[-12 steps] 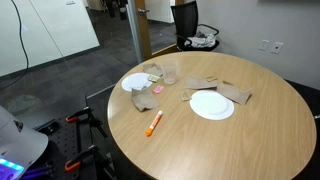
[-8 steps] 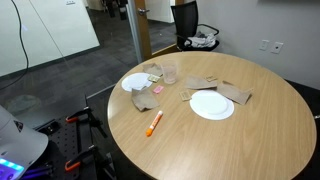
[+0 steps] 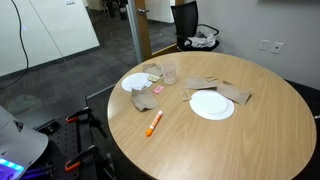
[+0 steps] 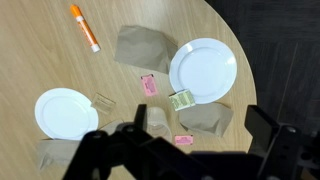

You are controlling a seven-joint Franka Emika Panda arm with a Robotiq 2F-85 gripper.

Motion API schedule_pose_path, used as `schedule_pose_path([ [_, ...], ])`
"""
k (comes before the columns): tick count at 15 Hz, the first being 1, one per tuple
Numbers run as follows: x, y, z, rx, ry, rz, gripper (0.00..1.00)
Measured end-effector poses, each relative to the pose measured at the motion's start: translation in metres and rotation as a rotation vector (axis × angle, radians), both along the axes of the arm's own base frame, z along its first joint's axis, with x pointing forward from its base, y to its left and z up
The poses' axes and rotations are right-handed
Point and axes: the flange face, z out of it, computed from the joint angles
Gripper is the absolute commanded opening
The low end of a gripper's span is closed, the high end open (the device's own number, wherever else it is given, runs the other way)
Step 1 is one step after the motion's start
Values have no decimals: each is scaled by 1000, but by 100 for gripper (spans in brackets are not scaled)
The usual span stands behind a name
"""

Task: Put the marker in the cup

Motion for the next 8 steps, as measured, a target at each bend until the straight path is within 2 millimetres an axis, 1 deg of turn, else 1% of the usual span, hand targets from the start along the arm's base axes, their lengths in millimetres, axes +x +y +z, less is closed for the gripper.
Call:
schedule_pose_path([
  [2, 1, -8, -2, -6, 3, -11, 100],
  [4, 2, -22, -6, -14, 10, -27, 100],
  [8, 6, -62, -16, -28, -11, -40, 100],
])
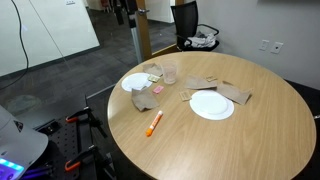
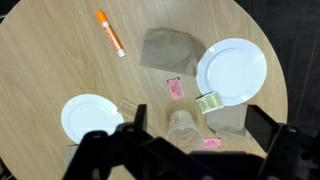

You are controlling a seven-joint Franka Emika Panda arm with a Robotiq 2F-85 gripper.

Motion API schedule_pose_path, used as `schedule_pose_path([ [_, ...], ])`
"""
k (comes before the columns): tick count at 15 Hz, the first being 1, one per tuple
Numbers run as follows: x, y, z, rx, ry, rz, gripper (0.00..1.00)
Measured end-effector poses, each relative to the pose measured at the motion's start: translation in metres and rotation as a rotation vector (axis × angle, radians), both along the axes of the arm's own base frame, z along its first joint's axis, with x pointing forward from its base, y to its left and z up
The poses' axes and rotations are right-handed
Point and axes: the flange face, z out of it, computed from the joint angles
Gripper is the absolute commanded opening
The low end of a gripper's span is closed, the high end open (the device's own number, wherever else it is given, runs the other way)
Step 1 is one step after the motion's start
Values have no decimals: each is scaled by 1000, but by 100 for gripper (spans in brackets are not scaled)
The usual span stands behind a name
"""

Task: Put the marker in the cup

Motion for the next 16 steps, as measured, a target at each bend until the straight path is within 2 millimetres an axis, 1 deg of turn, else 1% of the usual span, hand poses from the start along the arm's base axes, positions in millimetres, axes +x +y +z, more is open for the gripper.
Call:
schedule_pose_path([
  [3, 1, -30, -13, -10, -44, 4, 100],
  [6, -2, -56, -32, -19, -77, 26, 100],
  [13, -22, -95, -81, -18, -68, 102, 100],
  [16, -26, -112, -99, -20, -40, 160, 100],
])
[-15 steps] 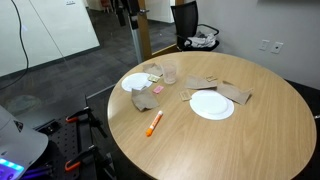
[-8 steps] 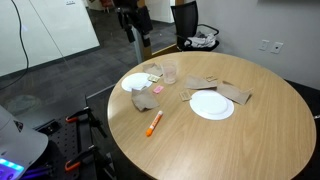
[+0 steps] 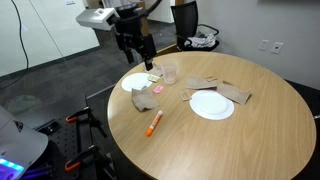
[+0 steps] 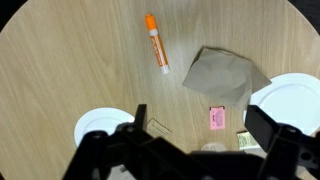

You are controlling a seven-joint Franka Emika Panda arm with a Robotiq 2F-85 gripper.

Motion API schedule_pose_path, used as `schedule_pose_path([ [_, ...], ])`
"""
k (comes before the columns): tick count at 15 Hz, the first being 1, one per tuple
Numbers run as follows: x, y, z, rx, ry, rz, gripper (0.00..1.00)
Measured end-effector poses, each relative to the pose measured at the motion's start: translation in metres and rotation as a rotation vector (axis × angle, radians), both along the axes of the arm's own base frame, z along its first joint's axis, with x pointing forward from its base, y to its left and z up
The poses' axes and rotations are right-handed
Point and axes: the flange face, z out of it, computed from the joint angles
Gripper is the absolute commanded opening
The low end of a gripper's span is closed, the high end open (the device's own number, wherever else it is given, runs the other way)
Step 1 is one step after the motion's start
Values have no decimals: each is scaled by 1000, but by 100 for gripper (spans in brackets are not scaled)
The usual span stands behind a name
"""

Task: Put the marker in the cup

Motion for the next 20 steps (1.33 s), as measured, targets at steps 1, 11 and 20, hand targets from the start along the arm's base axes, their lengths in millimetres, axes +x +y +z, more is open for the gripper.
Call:
schedule_pose_path([
  [1, 1, -6, -6, -4, 7, 18, 100],
  [11, 22, -32, -85, -63, -25, 91, 100],
  [20, 32, -43, -145, -62, 29, 84, 100],
])
